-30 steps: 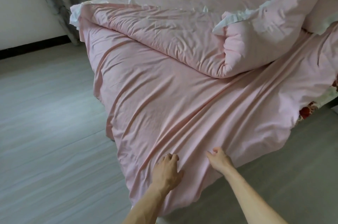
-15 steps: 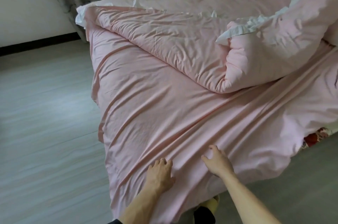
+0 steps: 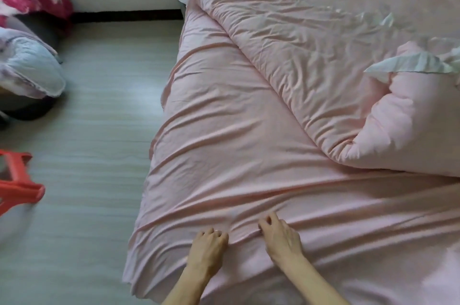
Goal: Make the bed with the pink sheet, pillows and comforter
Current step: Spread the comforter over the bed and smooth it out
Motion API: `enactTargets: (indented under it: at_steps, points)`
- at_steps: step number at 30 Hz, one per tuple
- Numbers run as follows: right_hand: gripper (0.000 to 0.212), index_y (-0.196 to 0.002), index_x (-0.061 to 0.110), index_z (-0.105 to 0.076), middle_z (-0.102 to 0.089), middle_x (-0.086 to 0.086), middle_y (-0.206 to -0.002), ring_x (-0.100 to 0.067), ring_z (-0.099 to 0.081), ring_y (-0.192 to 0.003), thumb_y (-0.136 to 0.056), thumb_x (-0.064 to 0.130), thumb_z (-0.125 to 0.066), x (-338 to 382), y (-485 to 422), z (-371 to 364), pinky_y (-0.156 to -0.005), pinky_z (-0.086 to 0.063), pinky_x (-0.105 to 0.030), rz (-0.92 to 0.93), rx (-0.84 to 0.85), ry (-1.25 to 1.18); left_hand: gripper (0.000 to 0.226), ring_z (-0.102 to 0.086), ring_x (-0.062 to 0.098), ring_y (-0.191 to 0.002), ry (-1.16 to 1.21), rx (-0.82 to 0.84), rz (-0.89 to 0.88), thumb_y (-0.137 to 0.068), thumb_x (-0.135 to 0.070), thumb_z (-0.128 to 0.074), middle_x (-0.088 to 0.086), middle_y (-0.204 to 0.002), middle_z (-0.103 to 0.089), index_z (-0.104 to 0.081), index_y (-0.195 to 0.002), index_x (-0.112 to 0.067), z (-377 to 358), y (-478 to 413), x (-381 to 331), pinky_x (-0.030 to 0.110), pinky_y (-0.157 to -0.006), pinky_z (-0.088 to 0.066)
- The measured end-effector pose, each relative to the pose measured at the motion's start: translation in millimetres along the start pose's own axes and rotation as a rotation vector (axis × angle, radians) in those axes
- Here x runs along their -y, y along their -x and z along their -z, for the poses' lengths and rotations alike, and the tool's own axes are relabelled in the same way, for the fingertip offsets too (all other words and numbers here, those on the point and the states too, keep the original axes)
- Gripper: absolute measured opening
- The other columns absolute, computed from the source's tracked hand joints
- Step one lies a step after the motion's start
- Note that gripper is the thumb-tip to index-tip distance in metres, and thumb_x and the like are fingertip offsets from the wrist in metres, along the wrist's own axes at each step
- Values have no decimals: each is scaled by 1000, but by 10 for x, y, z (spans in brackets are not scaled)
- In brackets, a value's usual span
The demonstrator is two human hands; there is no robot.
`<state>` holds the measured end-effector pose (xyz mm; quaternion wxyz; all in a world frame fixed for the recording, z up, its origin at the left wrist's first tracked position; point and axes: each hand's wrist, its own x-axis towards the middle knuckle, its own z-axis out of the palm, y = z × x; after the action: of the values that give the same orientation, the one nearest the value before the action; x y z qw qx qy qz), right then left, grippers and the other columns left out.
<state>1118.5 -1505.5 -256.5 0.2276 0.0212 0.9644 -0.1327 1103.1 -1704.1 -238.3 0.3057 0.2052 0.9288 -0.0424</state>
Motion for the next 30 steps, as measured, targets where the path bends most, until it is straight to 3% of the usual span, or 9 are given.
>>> enactTargets:
  at_steps: [3,5,8,10,13,18,23,27,30]
  points:
    - [18,-93,22,-57,-56,-3,-100,-29,-65,-86,-80,11,-59,-79,291,-299,-62,-51,-42,74,90,9,34,-49,29,-114,61,65,-9,-83,-1,-46,6,-115,-62,-58,-110,-17,-227,249,-93,36,-90,-37]
    - [13,-94,25,-58,-56,2,-100,-25,-66,-86,-83,18,-56,-148,534,-415,-64,-51,-40,84,59,-40,35,-48,30,-117,78,78,8,-83,-2,-46,8,-119,-60,-56,-113,-16,-375,411,-196,35,-90,-37]
    - [17,-105,25,-62,-58,1,-109,-25,-62,-101,-95,29,-48,-197,578,-400,-80,-48,-40,41,23,-71,35,-46,31,-119,98,48,52,-86,-2,-43,8,-123,-57,-53,-116,-15,-396,409,-249,38,-93,-36]
    - [16,-102,22,-64,-58,-2,-106,-28,-63,-97,-94,32,-53,-94,637,-435,-78,-49,-40,-42,-34,-141,30,-48,28,-117,163,-25,108,-88,-9,-42,4,-121,-58,-52,-115,-18,-422,462,-185,38,-91,-37]
    - [14,-99,23,-58,-52,1,-107,-26,-61,-95,-92,35,-60,90,927,-535,-72,-45,-34,-242,-119,-344,18,-55,23,-107,466,-156,328,-93,-32,-41,-1,-111,-60,-53,-105,-24,-652,676,-76,36,-82,-41]
    - [25,-81,30,-59,-63,11,-91,-12,-60,-91,-85,55,-61,518,1419,-909,-86,-49,-31,-509,143,-528,29,-58,33,-109,1097,-178,821,-91,-34,-55,13,-114,-63,-57,-110,-12,-1290,1273,469,37,-87,-45]
    - [33,-92,32,-59,-64,12,-101,-12,-60,-95,-84,64,-55,1144,1227,-1011,-85,-48,-29,-336,169,-442,42,-59,37,-111,1445,-303,984,-92,-38,-55,20,-118,-65,-63,-112,-2,-1567,1160,1232,40,-93,-46]
    - [33,-106,30,-53,-56,11,-108,-17,-61,-96,-90,59,-52,1615,985,-1038,-73,-44,-32,-66,67,-199,58,-56,39,-115,1397,-336,1062,-89,-44,-58,16,-124,-62,-46,-128,-2,-1840,1165,1477,42,-93,-45]
    - [43,-124,25,-45,-46,4,-123,-22,-59,-106,-91,51,-54,1820,868,-1042,-72,-49,-36,142,-60,-21,46,-56,36,-112,1197,-292,969,-89,-46,-54,11,-122,-61,-48,-127,-20,-2044,1261,1530,40,-86,-46]
